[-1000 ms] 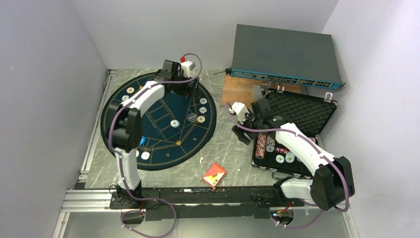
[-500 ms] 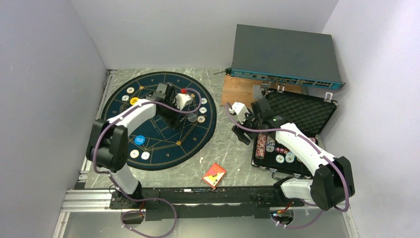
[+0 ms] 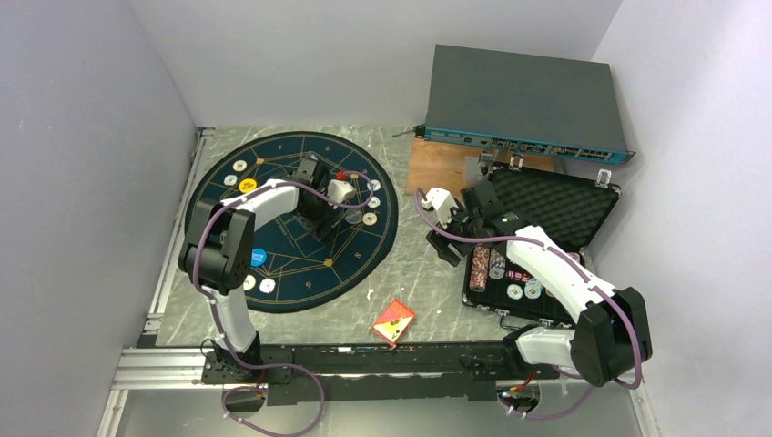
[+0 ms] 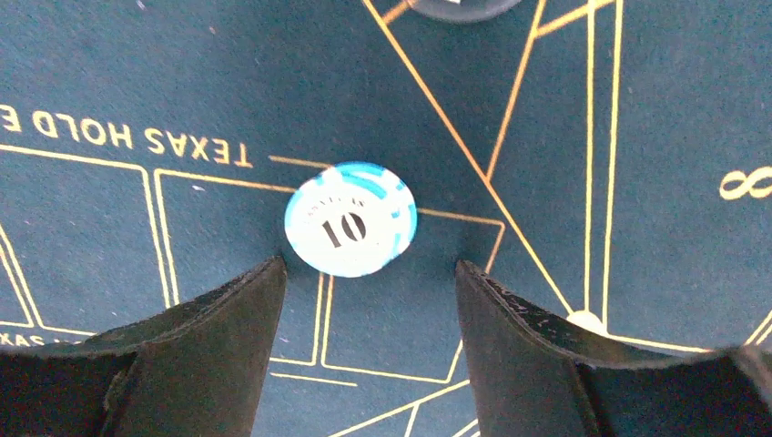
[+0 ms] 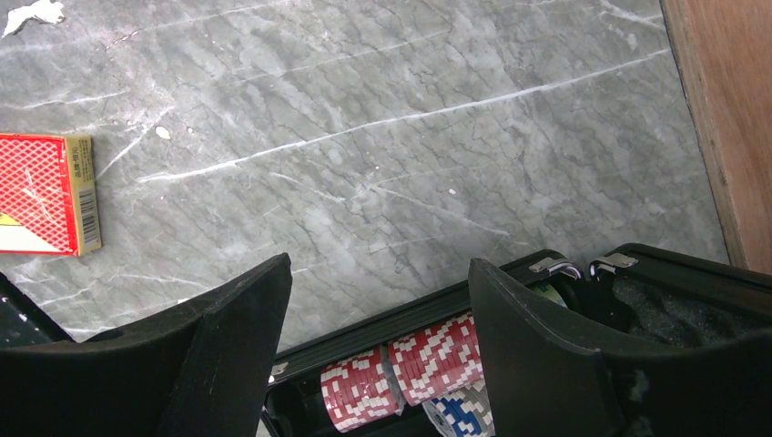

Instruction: Distribute texas hold em gaming equipment

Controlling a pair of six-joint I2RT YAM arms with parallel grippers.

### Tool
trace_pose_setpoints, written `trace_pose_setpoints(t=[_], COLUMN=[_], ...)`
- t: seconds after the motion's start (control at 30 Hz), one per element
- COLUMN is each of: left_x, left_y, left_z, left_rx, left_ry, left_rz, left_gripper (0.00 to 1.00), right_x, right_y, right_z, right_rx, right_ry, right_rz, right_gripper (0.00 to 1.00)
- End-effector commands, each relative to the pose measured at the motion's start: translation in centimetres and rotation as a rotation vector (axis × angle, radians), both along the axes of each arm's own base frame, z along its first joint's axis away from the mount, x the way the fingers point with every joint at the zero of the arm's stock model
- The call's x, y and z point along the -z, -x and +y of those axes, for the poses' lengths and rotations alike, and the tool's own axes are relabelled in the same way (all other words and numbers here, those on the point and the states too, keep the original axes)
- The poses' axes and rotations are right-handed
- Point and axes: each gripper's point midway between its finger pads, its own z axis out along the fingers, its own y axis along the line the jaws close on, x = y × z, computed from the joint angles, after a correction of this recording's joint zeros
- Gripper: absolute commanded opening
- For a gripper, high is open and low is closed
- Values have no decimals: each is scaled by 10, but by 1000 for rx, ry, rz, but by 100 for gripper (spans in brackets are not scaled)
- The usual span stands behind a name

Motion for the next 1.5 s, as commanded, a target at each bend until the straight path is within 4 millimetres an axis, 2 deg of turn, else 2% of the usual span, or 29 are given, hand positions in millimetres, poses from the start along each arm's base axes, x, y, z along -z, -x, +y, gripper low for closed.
trace_pose_setpoints(t=[0.0,0.2,0.3,0.5,0.67,0.87,1.03,1.07,1.17,1.23,1.47], left_x=[-9,-6,-6,-25,-42,-52,-49,-47,-38,-34,-27], left_y=[-32,-41,-41,-35,-29,-15,4,8,16,17,19], left_z=[-14,-19,-21,-20,-15,-12,-7,-5,1,5,12], left_rx=[11,16,22,26,23,39,54,58,66,57,62], left_ry=[30,37,42,60,67,88,97,93,82,81,75], left_rz=[-78,-71,-65,-86,-108,-99,-76,-71,-59,-56,-42], left_gripper=[72,66,56,41,36,39,37,39,60,68,72], right_x=[-6,-5,-4,-4,-5,-6,-6,-6,-6,-6,-6], right_y=[-2,-2,-2,-2,-1,-1,-1,0,-1,-1,-1], right_z=[3,4,3,4,4,4,4,4,4,4,4], right_rx=[-7,-10,-8,-10,-11,-12,-13,-14,-14,-15,-12], right_ry=[-20,-19,-17,-18,-21,-24,-23,-24,-25,-23,-22], right_rz=[-11,-7,-7,-7,-4,-6,-6,-7,-5,-5,-7], right_gripper=[75,75,74,74,74,74,74,74,74,75,74])
